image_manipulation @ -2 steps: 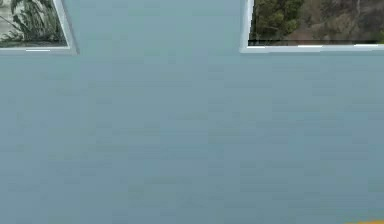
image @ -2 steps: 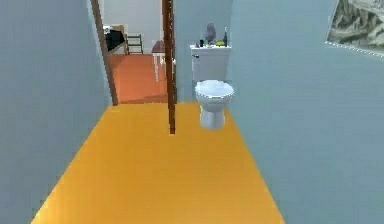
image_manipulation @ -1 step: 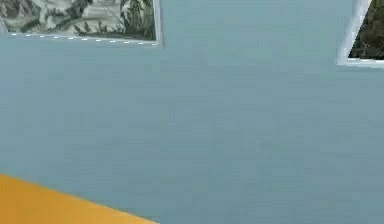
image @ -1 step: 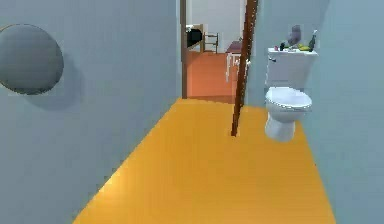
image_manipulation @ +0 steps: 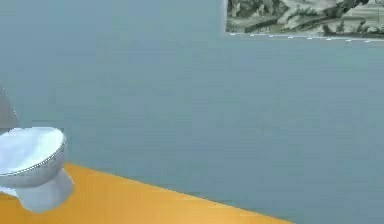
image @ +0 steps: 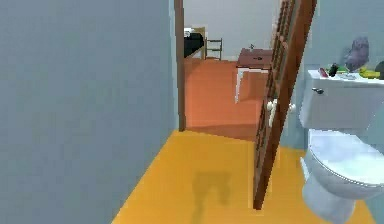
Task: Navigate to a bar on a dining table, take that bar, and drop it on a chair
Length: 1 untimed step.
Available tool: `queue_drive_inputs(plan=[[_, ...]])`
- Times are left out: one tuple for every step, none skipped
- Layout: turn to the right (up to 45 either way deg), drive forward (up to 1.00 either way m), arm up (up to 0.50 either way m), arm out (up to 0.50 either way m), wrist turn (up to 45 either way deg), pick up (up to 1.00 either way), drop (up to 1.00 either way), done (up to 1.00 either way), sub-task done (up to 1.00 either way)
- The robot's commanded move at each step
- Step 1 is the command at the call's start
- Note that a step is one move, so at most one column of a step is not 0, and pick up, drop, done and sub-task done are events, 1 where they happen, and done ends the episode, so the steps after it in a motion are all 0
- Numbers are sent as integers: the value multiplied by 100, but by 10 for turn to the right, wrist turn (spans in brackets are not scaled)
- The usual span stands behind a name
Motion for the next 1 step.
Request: queue_drive_inputs(plan=[[0,100,0,0,0,0,0,0,0]])
